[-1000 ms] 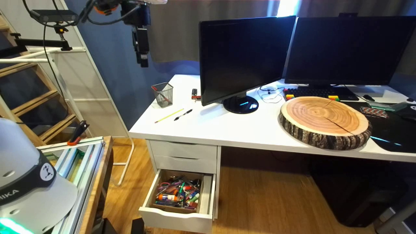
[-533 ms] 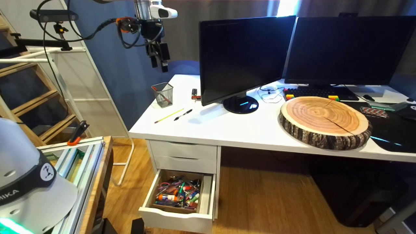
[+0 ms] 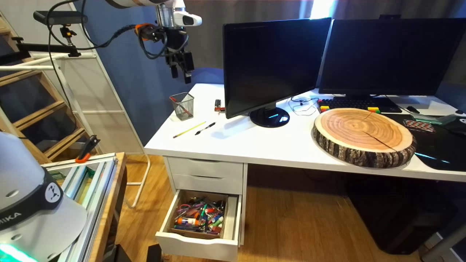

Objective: Put the pen inside the container

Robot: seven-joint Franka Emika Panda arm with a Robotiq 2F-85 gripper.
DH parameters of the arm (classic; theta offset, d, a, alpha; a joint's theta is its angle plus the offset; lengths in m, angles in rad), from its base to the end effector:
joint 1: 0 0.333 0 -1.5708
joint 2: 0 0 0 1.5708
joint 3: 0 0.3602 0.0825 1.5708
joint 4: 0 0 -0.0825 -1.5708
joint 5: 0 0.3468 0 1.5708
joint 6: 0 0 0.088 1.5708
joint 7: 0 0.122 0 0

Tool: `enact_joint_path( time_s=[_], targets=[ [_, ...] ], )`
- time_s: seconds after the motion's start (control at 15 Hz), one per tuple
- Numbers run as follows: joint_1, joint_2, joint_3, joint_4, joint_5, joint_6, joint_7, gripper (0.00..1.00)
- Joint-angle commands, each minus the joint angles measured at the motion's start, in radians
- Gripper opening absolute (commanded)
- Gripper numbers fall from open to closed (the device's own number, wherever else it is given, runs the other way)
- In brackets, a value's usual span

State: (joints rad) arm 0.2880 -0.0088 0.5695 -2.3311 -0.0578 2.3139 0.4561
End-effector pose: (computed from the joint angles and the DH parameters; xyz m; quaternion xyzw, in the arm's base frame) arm 0.3127 0.3591 0.3941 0.9755 0.2185 0.0105 0.0217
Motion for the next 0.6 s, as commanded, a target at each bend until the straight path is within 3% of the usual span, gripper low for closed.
enact_joint_path(
  time_s=[0.0,0.2,0.27,0.4,0.47,0.53],
  targets=[
    [0.047,0.147,-0.071,0.05,-0.158,0.128,0.037,1.0],
    [0.095,0.237,-0.143,0.084,-0.254,0.225,0.046,1.0],
    [0.11,0.27,-0.162,0.1,-0.249,0.248,0.031,1.0],
    [0.119,0.33,-0.154,0.112,-0.18,0.344,-0.137,1.0],
    [0.133,0.25,-0.184,0.064,-0.181,0.29,-0.07,1.0],
    [0.14,0.278,-0.186,0.073,-0.174,0.32,-0.105,1.0]
  ],
)
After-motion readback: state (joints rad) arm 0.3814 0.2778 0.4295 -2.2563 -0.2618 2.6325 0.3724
